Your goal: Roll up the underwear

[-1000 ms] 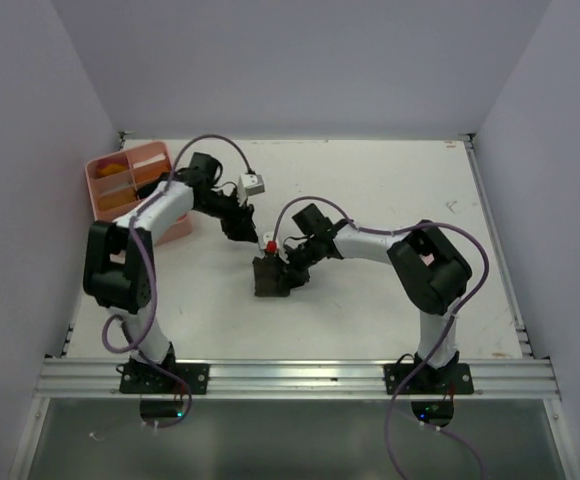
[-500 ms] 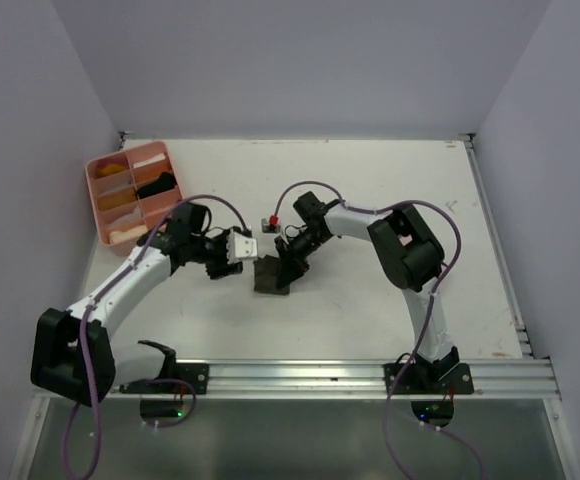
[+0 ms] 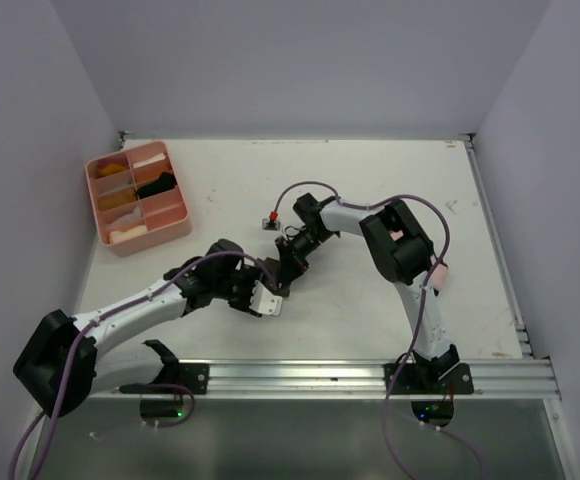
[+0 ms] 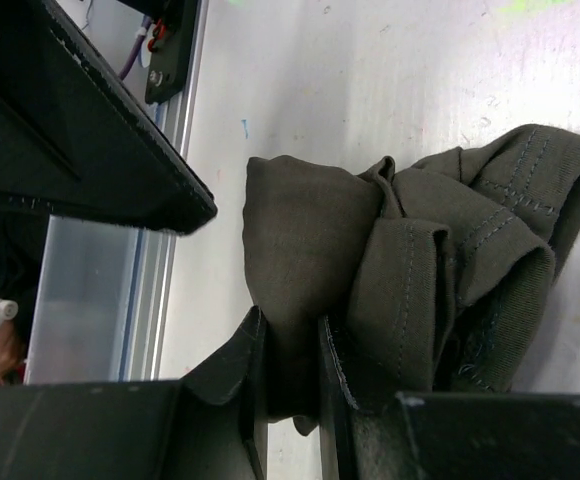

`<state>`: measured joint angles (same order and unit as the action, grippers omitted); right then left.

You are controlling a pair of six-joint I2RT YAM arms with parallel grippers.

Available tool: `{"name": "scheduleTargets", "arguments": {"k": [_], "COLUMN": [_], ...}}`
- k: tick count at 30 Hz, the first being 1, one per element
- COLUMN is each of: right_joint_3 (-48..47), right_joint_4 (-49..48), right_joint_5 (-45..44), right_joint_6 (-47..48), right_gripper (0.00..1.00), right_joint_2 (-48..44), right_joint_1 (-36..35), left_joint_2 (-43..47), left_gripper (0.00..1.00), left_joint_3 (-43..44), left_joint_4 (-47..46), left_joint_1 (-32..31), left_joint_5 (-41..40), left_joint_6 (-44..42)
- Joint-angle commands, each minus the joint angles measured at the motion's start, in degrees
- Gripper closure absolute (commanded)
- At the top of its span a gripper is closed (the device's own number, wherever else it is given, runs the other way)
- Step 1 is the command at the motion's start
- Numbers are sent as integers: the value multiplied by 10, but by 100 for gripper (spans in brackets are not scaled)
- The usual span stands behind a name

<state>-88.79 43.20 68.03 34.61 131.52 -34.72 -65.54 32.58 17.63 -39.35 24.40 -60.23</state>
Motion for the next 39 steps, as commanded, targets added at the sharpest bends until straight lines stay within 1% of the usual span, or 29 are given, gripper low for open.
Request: {"name": "scheduleTargets", "arguments": {"k": [1, 8, 12, 15, 16, 18, 19, 20, 21, 24, 25, 28, 31, 32, 34, 37, 39], "right_joint_3": [11, 13, 10, 12, 12, 13, 13, 15, 17, 9, 3, -23, -47, -56, -62, -57, -25], "right_joint_4": [31, 35, 40, 49, 51, 53, 52, 47, 43, 36, 36, 45, 49, 49, 51, 47, 38], "right_joint_5": [-94, -91, -87, -82, -82, -84, -85, -89, -91, -99, -101, -114, -136, -140, -147, -155, -143], "right_joint_6": [16, 26, 33, 46, 52, 52, 48, 42, 36, 13, 4, 2, -2, -6, -3, -5, -10], "right_gripper": [100, 100, 100, 100, 100, 100, 88, 81, 71, 60, 55, 48, 42, 41, 40, 39, 38], "right_joint_2": [37, 35, 37, 34, 33, 27, 23, 18, 6, -22, -28, -51, -76, -82, -101, -128, -168], "right_joint_1": [-5, -4, -3, -3, -3, -3, -3, -2, 3, 25, 32, 67, 97, 104, 127, 156, 172], "left_joint_2": [-15, -75, -102, -126, -131, -152, -162, -184, -194, -218, -237, -255, -272, -283, -295, -338, -361], "left_gripper": [40, 39, 43, 53, 66, 78, 90, 95, 100, 100, 100, 100, 100, 100, 100, 100, 100], "left_joint_3": [-15, -27, -25, -19, -14, 3, 26, 41, 65, 83, 99, 126, 153, 164, 194, 230, 256], "left_joint_4": [-103, -138, -138, -135, -129, -90, -74, -52, -13, 38, 54, 100, 146, 163, 207, 258, 295], "left_joint_1": [-20, -47, -47, -47, -47, -47, -47, -47, -45, -42, -43, -39, -37, -35, -27, -13, -5], "left_joint_5": [-37, -72, -87, -92, -91, -80, -79, -69, -61, -29, -23, -3, 15, 33, 53, 96, 129], "left_joint_6": [-7, -23, -8, 22, 28, 43, 54, 65, 70, 82, 85, 93, 96, 96, 99, 107, 105]}}
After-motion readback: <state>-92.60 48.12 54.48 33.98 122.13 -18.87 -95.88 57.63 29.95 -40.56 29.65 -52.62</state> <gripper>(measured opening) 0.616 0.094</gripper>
